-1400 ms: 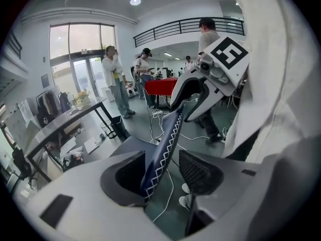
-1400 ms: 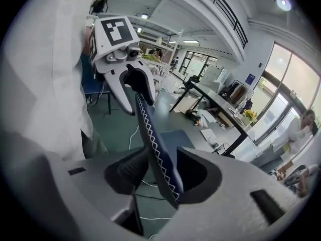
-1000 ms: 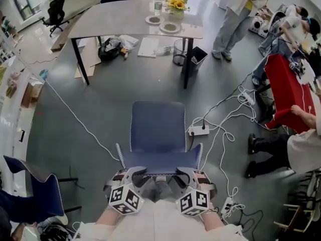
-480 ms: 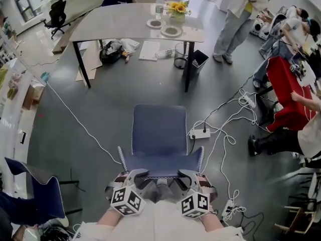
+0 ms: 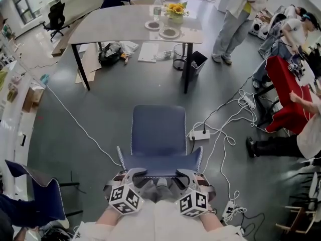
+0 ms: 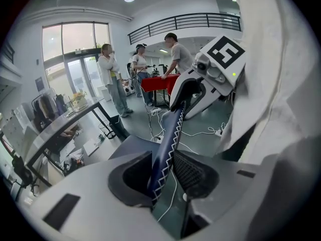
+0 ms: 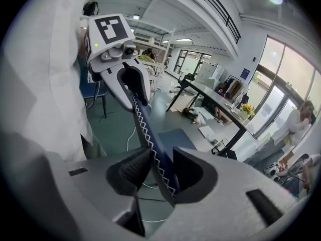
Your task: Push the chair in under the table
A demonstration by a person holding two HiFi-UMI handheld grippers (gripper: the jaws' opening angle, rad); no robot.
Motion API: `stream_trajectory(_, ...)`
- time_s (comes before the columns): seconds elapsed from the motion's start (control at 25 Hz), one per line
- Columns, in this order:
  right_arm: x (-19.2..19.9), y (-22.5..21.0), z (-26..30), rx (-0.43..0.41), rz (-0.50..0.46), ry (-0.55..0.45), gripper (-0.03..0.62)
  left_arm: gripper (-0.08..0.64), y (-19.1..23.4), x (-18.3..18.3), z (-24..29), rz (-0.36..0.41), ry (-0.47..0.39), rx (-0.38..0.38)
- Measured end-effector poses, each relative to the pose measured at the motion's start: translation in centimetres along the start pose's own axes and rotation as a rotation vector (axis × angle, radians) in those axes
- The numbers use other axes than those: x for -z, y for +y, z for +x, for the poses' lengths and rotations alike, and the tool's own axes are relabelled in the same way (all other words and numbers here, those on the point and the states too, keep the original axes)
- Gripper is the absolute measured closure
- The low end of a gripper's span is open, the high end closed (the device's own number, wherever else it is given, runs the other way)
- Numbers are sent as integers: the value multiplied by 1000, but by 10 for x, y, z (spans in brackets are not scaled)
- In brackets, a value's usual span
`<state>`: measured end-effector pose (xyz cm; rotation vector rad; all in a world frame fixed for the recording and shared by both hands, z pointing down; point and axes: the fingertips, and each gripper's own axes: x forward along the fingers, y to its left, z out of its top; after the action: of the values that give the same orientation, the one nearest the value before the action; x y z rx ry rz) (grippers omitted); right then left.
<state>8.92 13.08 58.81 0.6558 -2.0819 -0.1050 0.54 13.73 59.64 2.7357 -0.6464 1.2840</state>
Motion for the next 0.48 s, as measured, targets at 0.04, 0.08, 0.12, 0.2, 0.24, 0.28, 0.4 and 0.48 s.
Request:
stream_trajectory(0.04,0,-2,0,1,2,-1,471,425,2,-1,0,1,0,-1)
stream_trajectory(0.08,0,-4,1,5,4,-3,471,424,4,-2,1,2,-1,-3)
stream_trajectory(0.12,1,-6,2,8,6,-6,469,423,5,-4,2,2,-1,-5)
stream_trajectory(0.2,2,-11,4,10,8,-6,469,423,8,-6,5,6,-5,-9)
stream_trajectory(0.24,3,-14,5,9,8,-5,469,424,10,-7,7,8,-7,-11)
stream_trajectory(0.28,3,-17,7,8,8,-5,470,425,13,-9,9,8,-7,-12)
stream_trajectory(0.4,0,-28,13,8,9,-15,470,422,26,-11,13,6,-8,-19)
stream_trajectory(0.48,-3,-38,18,9,5,-26,471,422,37,-14,17,9,-9,-18)
